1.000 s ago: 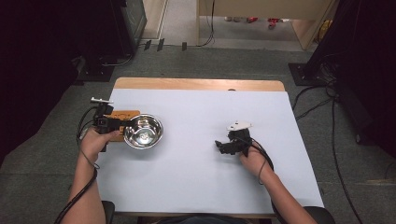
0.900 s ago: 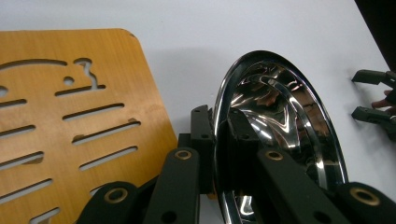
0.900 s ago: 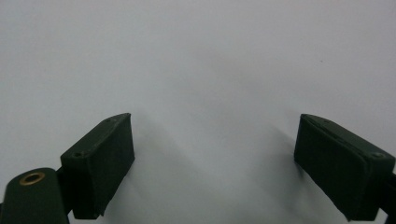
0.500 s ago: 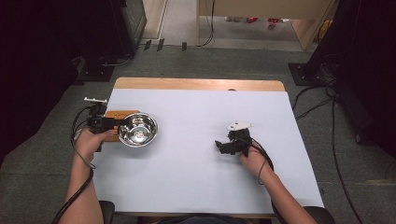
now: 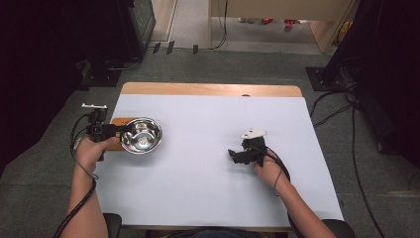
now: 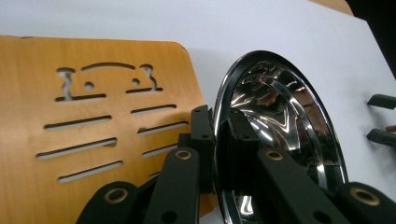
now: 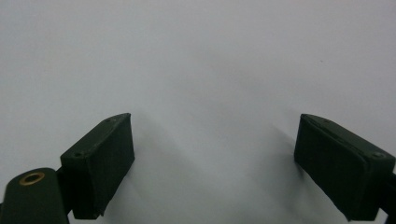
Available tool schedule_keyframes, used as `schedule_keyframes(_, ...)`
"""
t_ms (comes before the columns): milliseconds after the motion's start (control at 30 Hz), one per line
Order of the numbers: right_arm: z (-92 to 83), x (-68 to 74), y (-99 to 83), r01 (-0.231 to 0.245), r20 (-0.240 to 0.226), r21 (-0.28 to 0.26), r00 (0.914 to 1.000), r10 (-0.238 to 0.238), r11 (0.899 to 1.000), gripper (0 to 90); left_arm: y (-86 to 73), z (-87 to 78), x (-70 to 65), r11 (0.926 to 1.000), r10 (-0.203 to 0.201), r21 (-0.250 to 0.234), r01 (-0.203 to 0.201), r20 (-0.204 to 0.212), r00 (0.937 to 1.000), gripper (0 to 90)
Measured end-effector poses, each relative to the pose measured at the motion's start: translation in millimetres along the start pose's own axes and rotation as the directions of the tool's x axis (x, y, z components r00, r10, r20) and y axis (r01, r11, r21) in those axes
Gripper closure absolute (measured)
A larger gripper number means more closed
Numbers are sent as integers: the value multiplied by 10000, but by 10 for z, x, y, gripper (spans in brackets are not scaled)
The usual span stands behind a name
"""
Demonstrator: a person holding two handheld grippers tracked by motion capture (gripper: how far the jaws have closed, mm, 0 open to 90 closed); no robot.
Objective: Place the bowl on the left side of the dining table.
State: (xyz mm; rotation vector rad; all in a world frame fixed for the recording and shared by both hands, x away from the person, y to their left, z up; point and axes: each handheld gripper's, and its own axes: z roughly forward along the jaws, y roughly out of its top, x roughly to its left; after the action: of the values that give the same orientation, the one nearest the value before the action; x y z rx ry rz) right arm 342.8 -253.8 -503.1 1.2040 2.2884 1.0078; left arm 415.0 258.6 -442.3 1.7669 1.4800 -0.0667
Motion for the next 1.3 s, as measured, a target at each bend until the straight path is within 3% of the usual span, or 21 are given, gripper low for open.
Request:
schedule_keyframes(633,0,1,0,-16,-3,3,10000,16,10000,117,-7,-131,153,9982,-350,-500,322,-547,9979,849)
schedule_keyframes(1133,1,0,1,-22,-24,15,10000,22,10000,117,-23,-186,338,9908,-1011,-971,945,-655,9927,849)
schedule_keyframes(1300,0,0,1,-17,-30,14,10000,17,10000,117,-33,-184,383,9891,-1133,-1049,1035,-922,9893,849)
